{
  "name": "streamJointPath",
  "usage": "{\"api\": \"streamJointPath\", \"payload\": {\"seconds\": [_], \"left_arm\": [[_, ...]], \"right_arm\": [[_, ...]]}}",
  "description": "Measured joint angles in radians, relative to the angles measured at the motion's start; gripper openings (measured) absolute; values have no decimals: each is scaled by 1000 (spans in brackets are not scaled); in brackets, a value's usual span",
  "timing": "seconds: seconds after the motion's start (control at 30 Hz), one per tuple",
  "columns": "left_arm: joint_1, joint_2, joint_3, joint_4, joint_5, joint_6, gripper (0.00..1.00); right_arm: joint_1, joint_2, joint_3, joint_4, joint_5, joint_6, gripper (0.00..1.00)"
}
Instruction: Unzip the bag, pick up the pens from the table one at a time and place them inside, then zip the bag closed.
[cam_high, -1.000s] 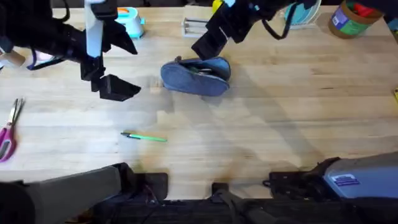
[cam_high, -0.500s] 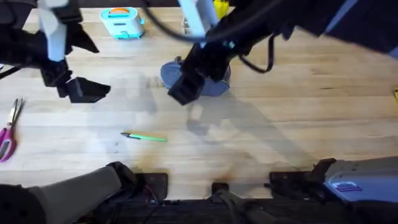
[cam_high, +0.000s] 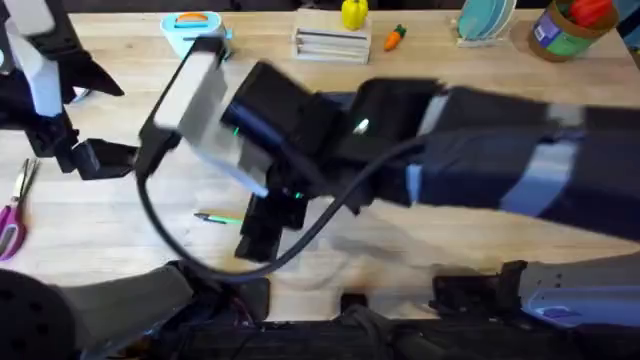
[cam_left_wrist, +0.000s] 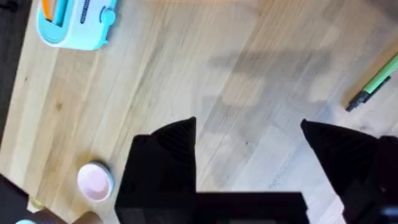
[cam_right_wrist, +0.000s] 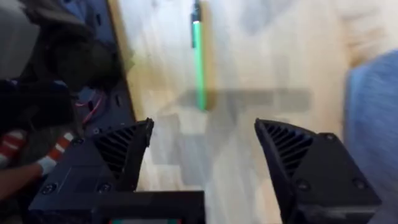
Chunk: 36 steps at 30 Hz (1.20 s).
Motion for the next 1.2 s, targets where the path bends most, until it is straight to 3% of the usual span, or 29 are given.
{"api": "streamJointPath", "payload": {"seconds": [0.13,0.23,0.57,0.67,0.83,0.87,0.93,1.2], "left_arm": [[3,46,0,-6,-1,13,993],[3,74,0,-18,-4,19,993],[3,73,0,-22,-4,19,993],[3,73,0,-22,-4,19,993],[3,73,0,-23,-5,19,993],[3,73,0,-23,-5,19,993],[3,74,0,-23,-5,19,993],[3,73,0,-22,-5,19,993]], "right_arm": [[78,64,-4,33,54,9,998],[144,170,-8,164,106,37,998],[134,288,-7,236,130,89,959],[132,292,-6,232,141,91,857],[115,303,11,211,171,93,498],[113,304,17,199,177,92,269],[112,304,19,199,181,97,69],[112,304,26,186,184,96,43]]}}
